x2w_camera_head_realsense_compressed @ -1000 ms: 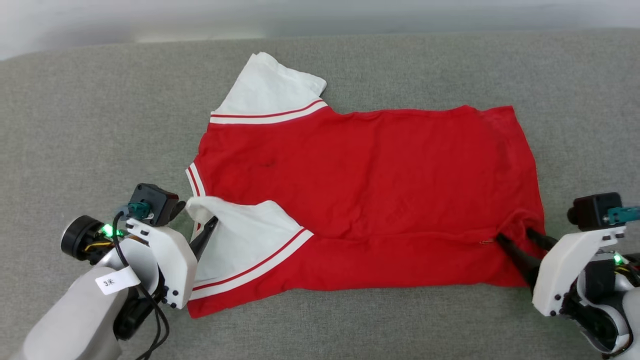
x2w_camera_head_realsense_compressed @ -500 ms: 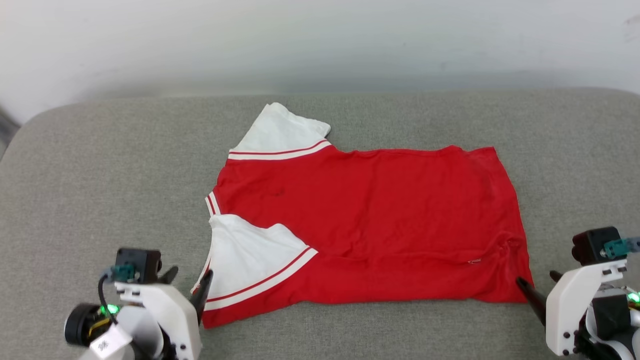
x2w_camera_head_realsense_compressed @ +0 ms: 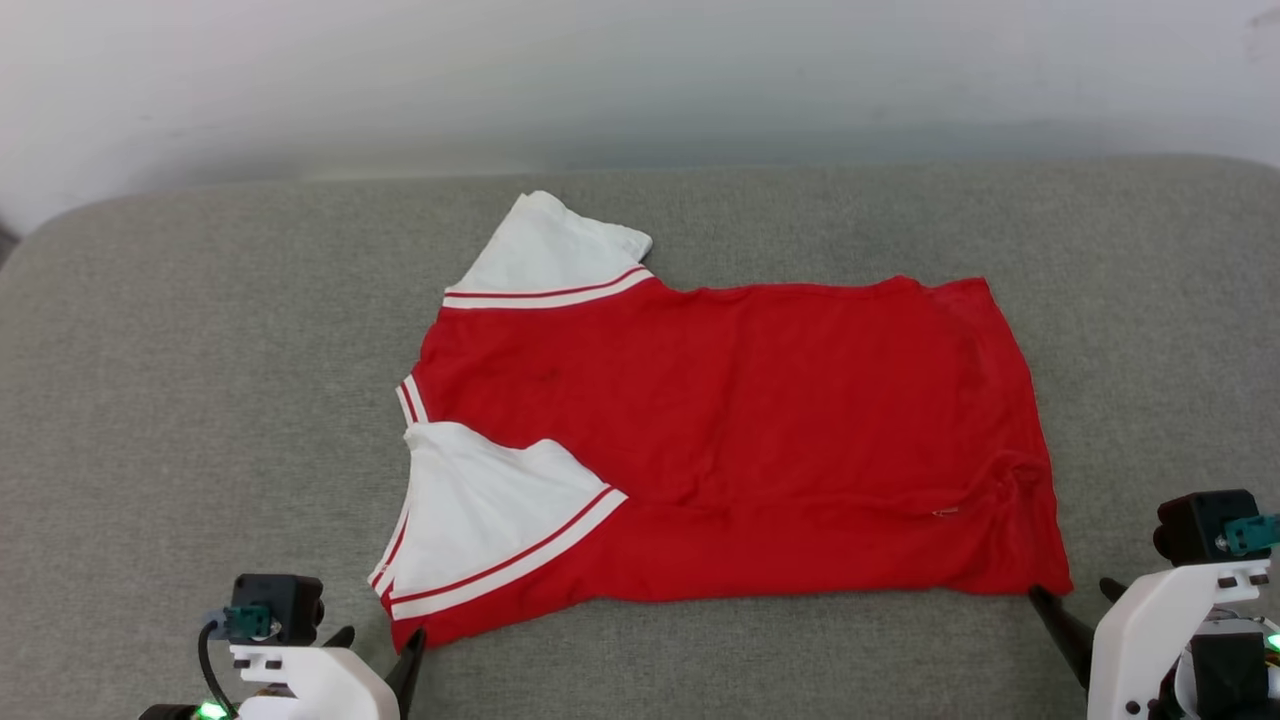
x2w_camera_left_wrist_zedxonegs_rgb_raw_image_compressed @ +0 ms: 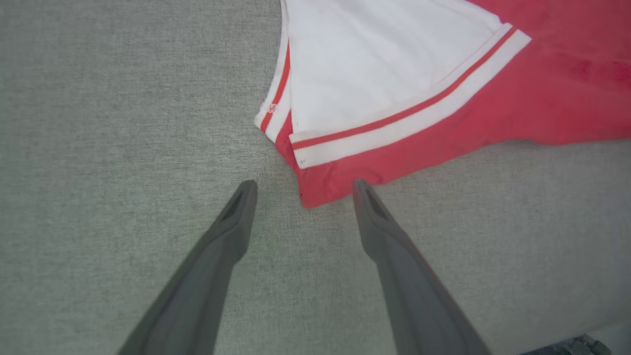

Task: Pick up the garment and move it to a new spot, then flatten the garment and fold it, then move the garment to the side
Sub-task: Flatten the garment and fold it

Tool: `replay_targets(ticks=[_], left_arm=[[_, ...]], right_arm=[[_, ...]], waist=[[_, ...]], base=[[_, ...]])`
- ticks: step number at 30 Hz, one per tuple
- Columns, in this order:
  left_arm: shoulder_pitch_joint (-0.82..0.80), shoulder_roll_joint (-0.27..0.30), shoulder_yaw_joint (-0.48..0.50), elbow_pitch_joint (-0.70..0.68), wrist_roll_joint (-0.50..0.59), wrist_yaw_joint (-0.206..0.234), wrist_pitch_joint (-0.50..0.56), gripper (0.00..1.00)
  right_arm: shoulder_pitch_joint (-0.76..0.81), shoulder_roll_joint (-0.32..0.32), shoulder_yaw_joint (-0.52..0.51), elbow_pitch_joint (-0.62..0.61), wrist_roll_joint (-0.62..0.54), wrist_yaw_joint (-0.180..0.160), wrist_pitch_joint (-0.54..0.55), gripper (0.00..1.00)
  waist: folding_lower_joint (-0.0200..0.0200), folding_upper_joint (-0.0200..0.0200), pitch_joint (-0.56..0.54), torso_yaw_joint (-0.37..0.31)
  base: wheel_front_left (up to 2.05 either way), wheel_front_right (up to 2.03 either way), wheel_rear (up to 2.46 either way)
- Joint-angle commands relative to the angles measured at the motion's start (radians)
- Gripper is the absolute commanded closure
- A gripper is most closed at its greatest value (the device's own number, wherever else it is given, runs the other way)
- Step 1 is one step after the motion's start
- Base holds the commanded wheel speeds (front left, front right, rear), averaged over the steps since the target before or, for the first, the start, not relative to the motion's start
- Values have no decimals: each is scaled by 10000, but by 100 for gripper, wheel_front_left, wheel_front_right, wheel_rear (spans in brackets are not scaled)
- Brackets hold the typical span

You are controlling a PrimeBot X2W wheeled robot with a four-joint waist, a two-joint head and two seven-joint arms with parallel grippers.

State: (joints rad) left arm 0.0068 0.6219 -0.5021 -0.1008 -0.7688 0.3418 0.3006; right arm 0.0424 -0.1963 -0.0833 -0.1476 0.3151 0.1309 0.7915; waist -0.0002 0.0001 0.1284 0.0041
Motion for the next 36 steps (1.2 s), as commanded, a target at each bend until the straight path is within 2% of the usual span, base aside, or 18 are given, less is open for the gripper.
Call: replay_targets(ticks=[1,8,12,14,15,16,17,20,24,29,36], left_arm=[[-161,13,74,60,79,46,-19,0],[-487,-96,10,626,73,84,152,0],[-512,-89,-193,1340,39,-141,337,0],[-471,-261,-379,1661,-188,-335,552,0],[-474,-315,-493,1796,-230,-492,611,16],[-511,-348,-547,1933,-222,-624,562,60],[-566,-403,-598,2072,-206,-715,497,100],[-660,-527,-775,2370,-213,-1065,438,100],[-900,-575,-683,2249,-155,-1306,-10,100],[-1113,-367,-528,1462,89,-1338,-412,100],[-1193,44,-504,-28,440,-1141,-372,100]], right_arm=[[54,61,-49,-99,-71,-4,-19,0],[-229,179,-138,-393,-196,-4,-140,0],[-339,258,-58,-465,-217,-4,-235,0],[-406,263,-29,-494,-200,-4,-260,0],[-430,250,-22,-497,-195,-4,-280,0],[-439,225,-20,-496,-196,-4,-288,0],[-440,169,-19,-496,-253,-4,-326,0],[-423,34,-66,-376,-366,-4,-387,0],[-446,-73,-75,-242,-475,-4,-368,0],[-524,-280,45,24,-774,-4,-274,0],[-909,-66,-280,1006,-1083,-5,-98,0]], waist=[[2,-1,210,-106],[2,-1,767,-273],[2,-1,1020,-346],[2,-1,1119,-371],[2,-1,1146,-371],[2,-1,1159,-364],[2,-1,1148,-351],[2,-1,1002,-295],[2,-1,646,-166],[2,-1,347,72],[2,-1,543,361]], base=[[0,0,0],[0,0,0],[0,0,0],[0,0,0],[0,0,0],[0,0,0],[0,0,0],[0,0,0],[0,0,0],[0,0,0],[0,0,0]])
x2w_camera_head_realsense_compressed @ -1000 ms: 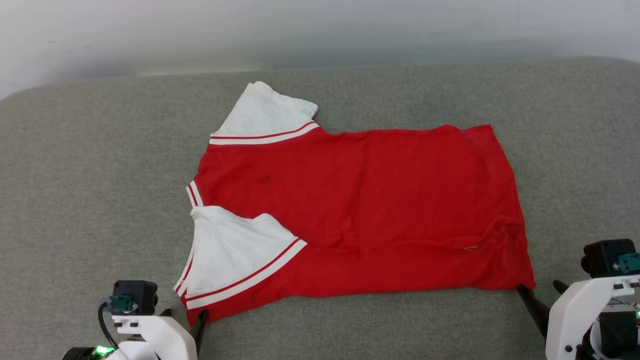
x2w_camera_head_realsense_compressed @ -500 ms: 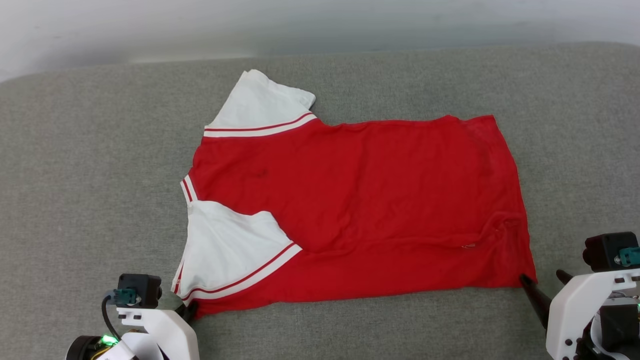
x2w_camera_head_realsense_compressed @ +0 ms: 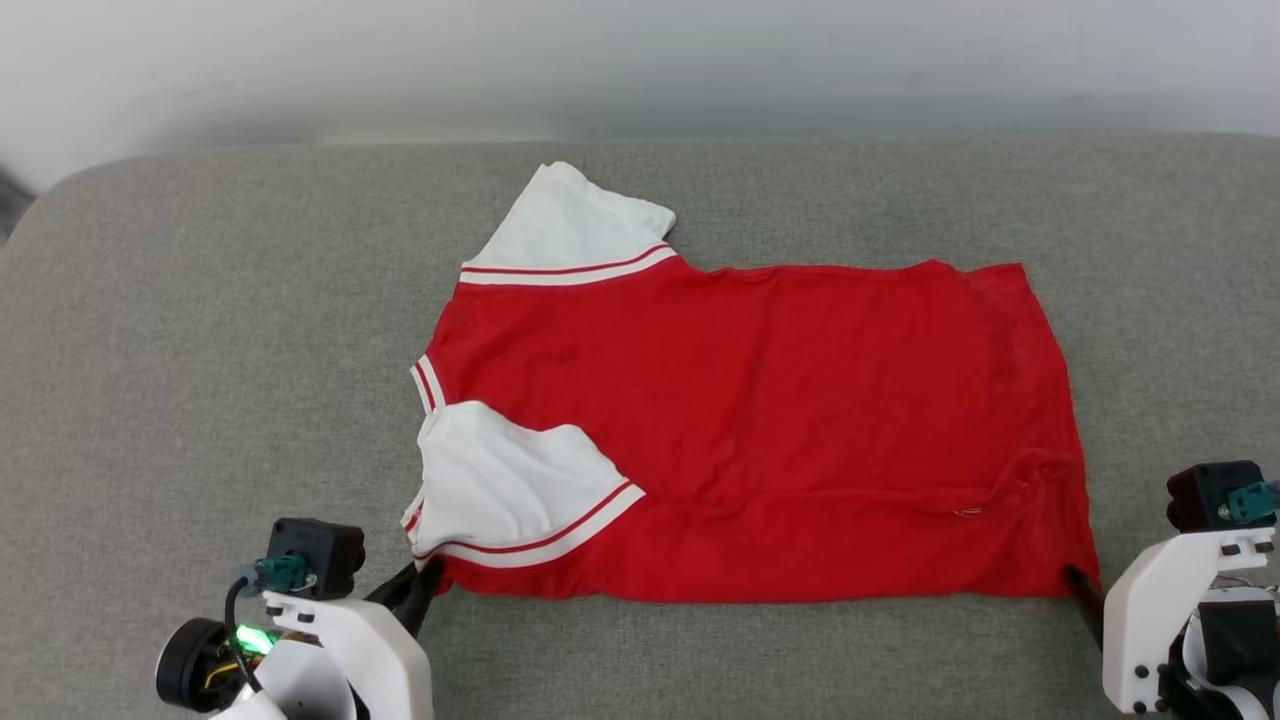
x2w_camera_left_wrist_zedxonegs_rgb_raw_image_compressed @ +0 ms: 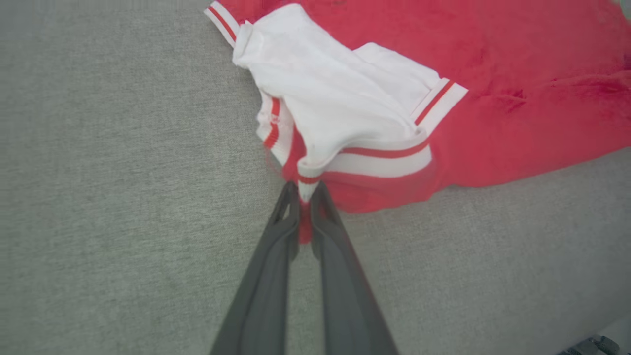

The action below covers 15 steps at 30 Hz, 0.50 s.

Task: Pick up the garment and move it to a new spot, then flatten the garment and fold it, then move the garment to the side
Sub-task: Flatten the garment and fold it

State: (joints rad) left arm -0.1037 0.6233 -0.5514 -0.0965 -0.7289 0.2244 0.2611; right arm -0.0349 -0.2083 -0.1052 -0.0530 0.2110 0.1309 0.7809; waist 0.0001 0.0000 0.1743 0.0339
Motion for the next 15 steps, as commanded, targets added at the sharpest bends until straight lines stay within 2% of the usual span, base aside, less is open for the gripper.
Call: replay_targets(ticks=[1,7,15], left_arm=[[-97,107,-39,-245,103,40,63,100],[-232,252,-13,-868,237,232,237,100],[-143,244,-75,-782,117,217,355,100]], right_arm=[[-196,10,-93,231,-164,-4,23,0],[-416,113,61,1049,-100,-4,149,0],[-459,203,243,1931,-180,-4,111,0]], waist=[[-1,0,143,107],[-1,0,474,298],[-1,0,734,422]], base=[[0,0,0],[0,0,0],[0,0,0]])
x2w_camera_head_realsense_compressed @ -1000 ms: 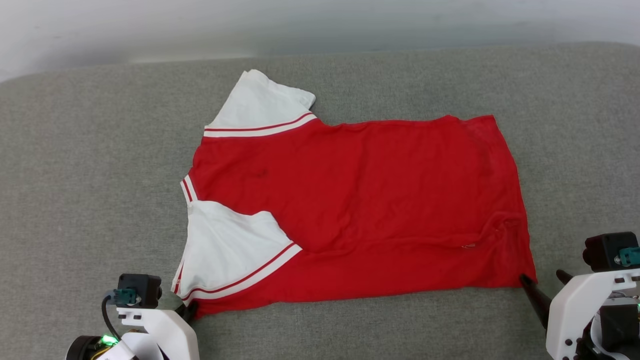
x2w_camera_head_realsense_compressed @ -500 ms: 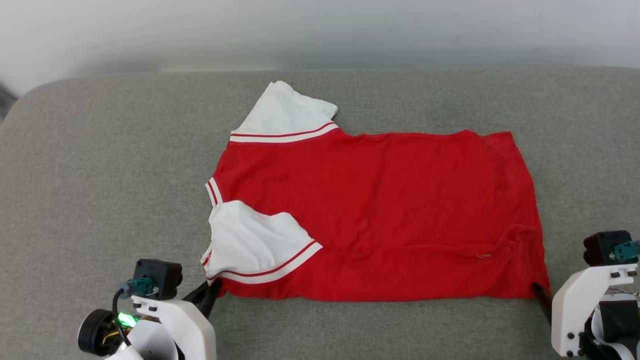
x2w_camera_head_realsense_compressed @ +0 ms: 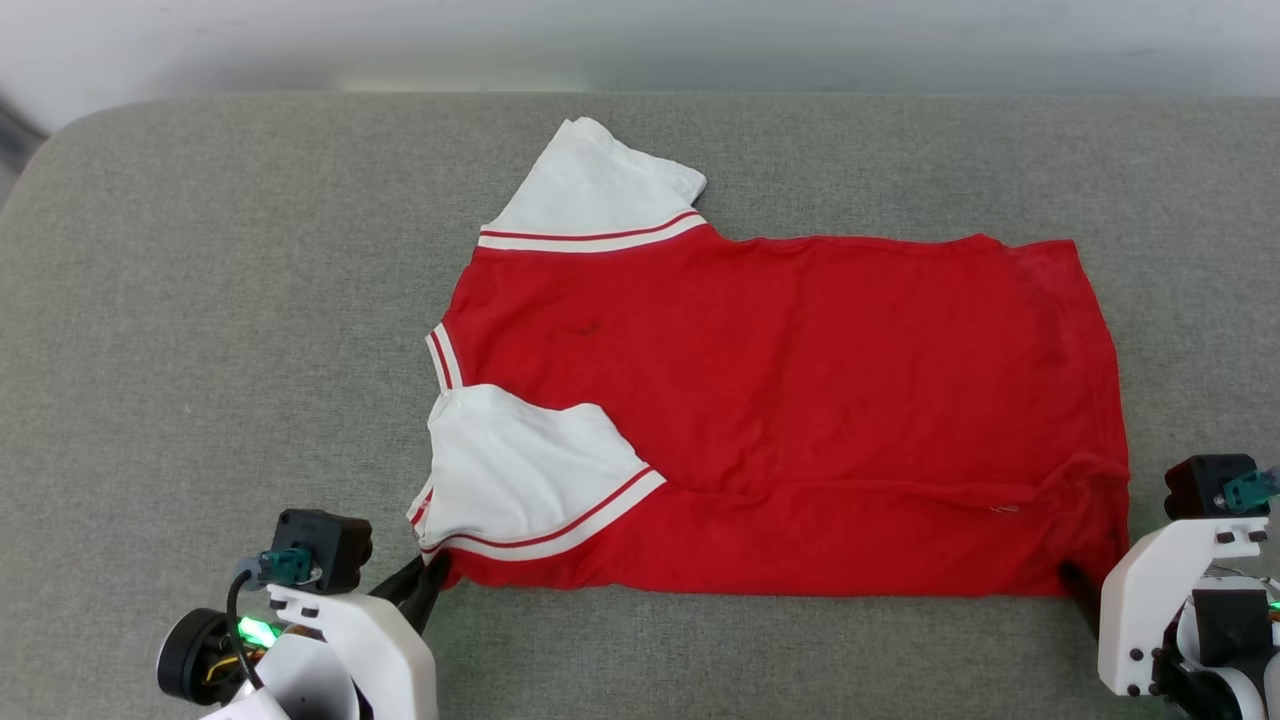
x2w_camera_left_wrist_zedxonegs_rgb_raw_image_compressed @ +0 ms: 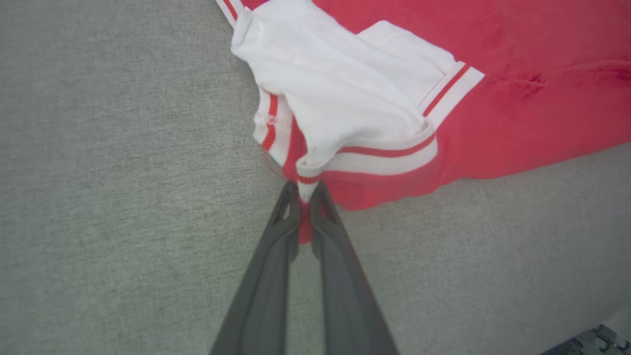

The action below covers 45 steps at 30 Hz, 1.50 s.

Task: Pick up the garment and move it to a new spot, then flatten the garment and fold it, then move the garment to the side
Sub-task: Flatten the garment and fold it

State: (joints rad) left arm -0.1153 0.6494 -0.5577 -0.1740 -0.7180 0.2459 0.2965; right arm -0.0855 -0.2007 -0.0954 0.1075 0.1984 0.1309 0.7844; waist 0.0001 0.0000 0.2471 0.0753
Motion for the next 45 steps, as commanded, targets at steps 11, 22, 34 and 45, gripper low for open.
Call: replay_targets(ticks=[11,22,34,45], left_arm=[[527,212,-59,953,-459,-234,186,100],[1948,1060,-213,323,-887,-127,716,100],[2424,832,-503,355,-1320,-407,768,100],[1801,302,-302,943,-960,-700,-414,0]], right_arm=[[298,29,87,606,261,-5,64,100],[1480,-569,-47,-1289,1096,-7,742,100],[2764,-439,-696,-2175,1118,-7,1312,100],[2428,-331,-533,-1566,1027,-5,612,0]], waist=[[-1,0,-569,-255],[-1,0,-1470,-643],[-1,0,-1453,-674],[-1,0,-1704,-671]], base=[[0,0,0],[0,0,0],[0,0,0],[0,0,0]])
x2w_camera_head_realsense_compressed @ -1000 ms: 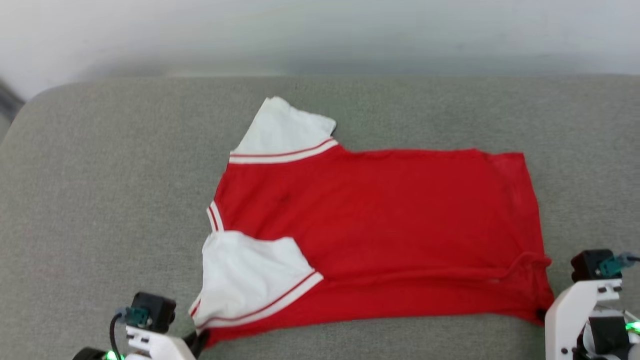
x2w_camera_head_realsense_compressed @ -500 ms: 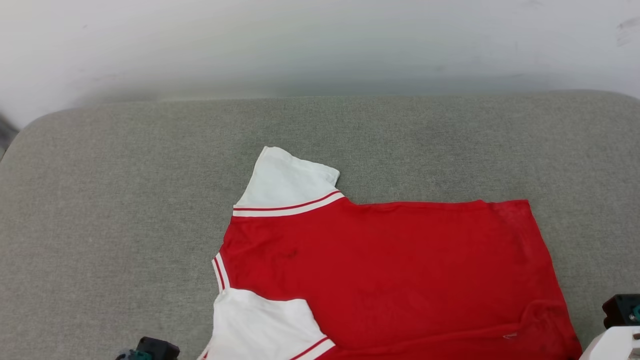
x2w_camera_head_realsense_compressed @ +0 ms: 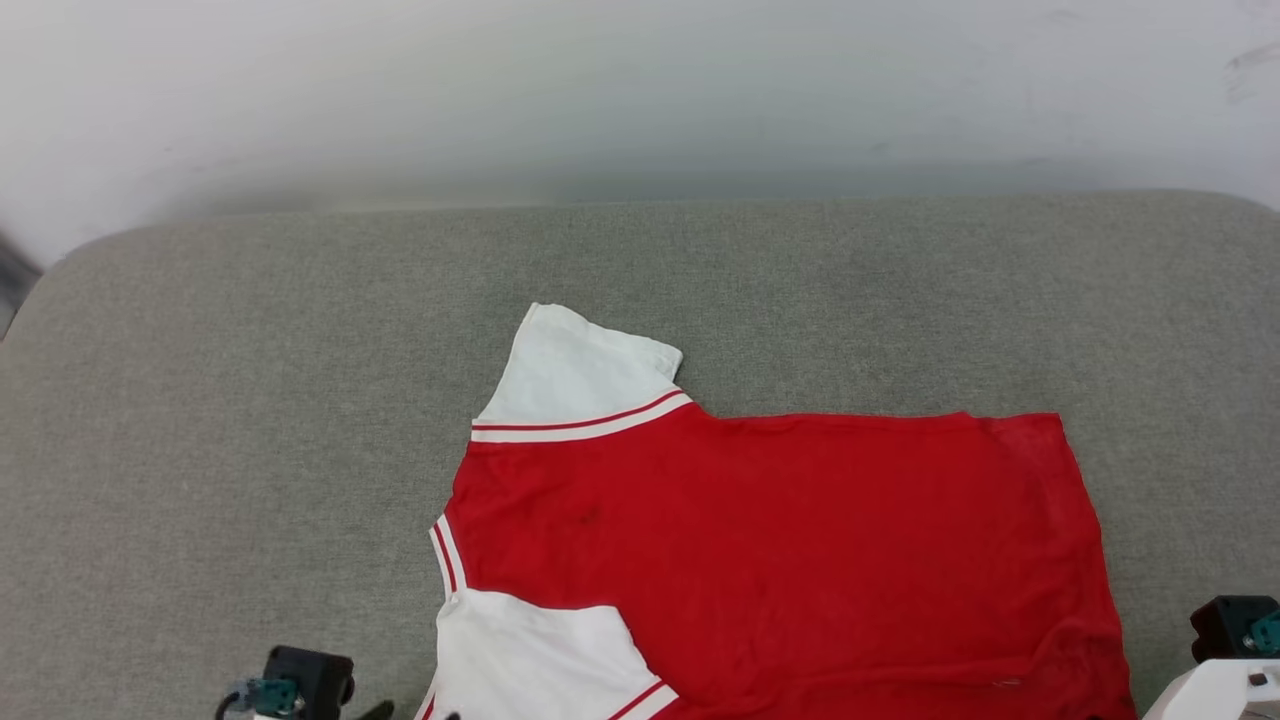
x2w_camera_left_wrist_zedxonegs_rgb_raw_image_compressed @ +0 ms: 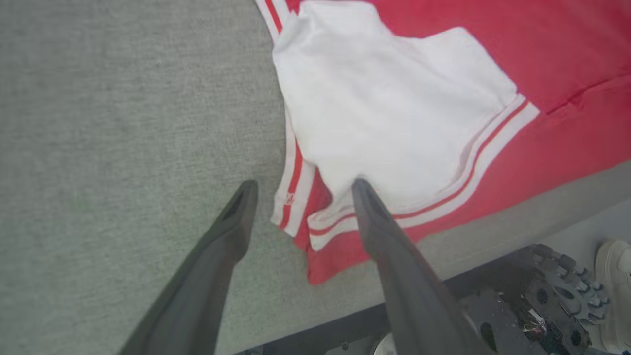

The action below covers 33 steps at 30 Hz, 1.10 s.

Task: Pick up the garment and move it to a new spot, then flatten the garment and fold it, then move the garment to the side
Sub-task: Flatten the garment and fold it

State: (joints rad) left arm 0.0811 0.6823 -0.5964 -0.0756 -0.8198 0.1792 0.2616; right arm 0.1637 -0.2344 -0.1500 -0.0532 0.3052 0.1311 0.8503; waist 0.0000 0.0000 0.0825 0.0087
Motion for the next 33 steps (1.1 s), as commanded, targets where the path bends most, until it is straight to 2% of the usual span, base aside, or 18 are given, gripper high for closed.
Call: replay_targets(ticks=[1,7,9,16,22,26,29,33], left_arm=[[-164,-91,168,-54,79,-25,-300,0],[-594,-344,698,-252,555,-209,-2058,0],[-725,-575,854,-304,721,-280,-2794,0],[-1139,-1273,1516,-172,1293,-104,-4911,0],[-1015,-2179,2662,-525,1861,-18,-5272,0],[-800,-2704,3174,-613,2566,-424,-5282,0],[-930,-2834,3380,-497,3019,-784,-5281,0],[-1124,-2984,3589,-305,3212,-1029,-5264,0]], right_arm=[[-98,-13,18,57,-30,-7,-120,0],[-577,-120,209,-298,184,-7,-1423,0],[-797,-172,356,-455,248,-6,-2130,0],[-1273,20,408,-703,374,-6,-4927,0],[-1509,208,730,-730,384,-6,-6759,0],[-1639,238,941,-678,232,-6,-7676,0],[-1774,243,1081,-642,-50,-6,-8028,0],[-1952,363,1167,-696,-200,-6,-8218,0]], waist=[[0,0,-117,-9],[0,0,-357,-91],[0,0,-393,-115],[0,0,-470,-200],[0,0,-361,-296],[0,0,-230,-377],[0,0,-48,-514],[0,0,206,-735]], base=[[0,0,0],[0,0,0],[0,0,0],[0,0,0],[0,0,0],[0,0,0],[0,0,0],[0,0,0]])
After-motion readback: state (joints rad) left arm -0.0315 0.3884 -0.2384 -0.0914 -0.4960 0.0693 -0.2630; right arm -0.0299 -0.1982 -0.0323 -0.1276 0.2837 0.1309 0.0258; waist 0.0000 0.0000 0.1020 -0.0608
